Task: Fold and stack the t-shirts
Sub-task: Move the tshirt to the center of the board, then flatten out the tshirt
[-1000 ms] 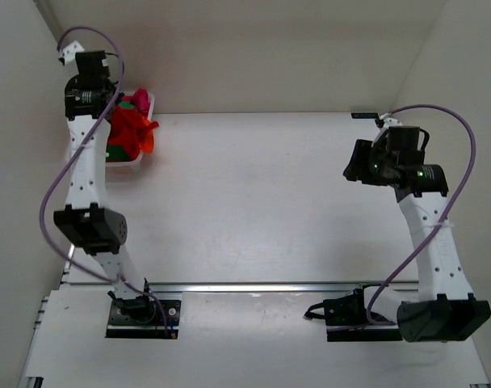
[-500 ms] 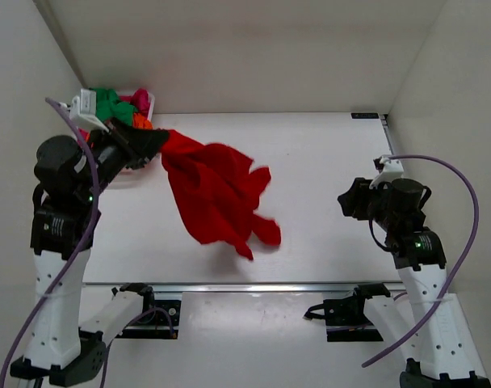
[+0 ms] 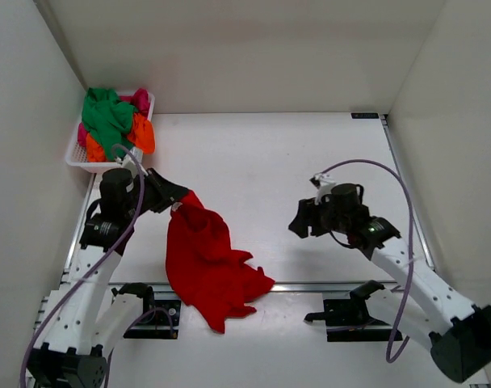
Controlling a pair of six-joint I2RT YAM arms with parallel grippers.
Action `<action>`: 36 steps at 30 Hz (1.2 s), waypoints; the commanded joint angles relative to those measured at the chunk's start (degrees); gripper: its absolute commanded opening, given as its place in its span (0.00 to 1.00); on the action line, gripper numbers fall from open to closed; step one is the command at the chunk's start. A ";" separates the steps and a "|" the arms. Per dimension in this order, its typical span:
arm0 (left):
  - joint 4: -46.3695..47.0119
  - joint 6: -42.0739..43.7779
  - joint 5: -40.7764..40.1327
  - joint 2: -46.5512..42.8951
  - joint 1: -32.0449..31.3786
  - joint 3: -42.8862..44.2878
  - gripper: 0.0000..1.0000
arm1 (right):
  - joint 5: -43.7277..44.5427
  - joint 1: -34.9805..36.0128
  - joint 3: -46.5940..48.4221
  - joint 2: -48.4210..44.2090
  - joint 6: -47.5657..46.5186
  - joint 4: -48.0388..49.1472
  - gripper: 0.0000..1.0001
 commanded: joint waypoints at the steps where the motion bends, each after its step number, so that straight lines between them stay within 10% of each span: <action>1: -1.23 7.28 -9.90 7.52 -1.11 5.17 0.00 | 1.28 5.84 0.00 5.89 2.41 9.08 0.57; 3: -5.45 10.90 -15.28 13.26 -3.22 9.75 0.08 | 2.23 8.74 -0.09 8.89 2.50 11.46 0.60; 7: -6.52 15.56 -19.33 17.41 -1.56 12.32 0.61 | 5.31 11.74 1.05 13.55 3.47 13.66 0.64; 11: -7.57 18.98 -24.77 12.94 -2.25 8.63 0.65 | 8.37 14.45 4.29 19.16 2.25 14.11 0.63; 14: -9.77 19.61 -23.21 10.74 -3.83 6.17 0.64 | 7.09 16.22 7.19 24.53 1.97 13.76 0.41; 26: -3.45 13.02 -19.25 13.09 -18.33 -8.08 0.64 | 4.70 28.08 5.35 34.91 8.04 19.21 0.50; 36: -3.26 13.46 -20.91 11.79 -15.62 -11.16 0.64 | 4.96 32.22 5.35 37.29 10.24 20.43 0.47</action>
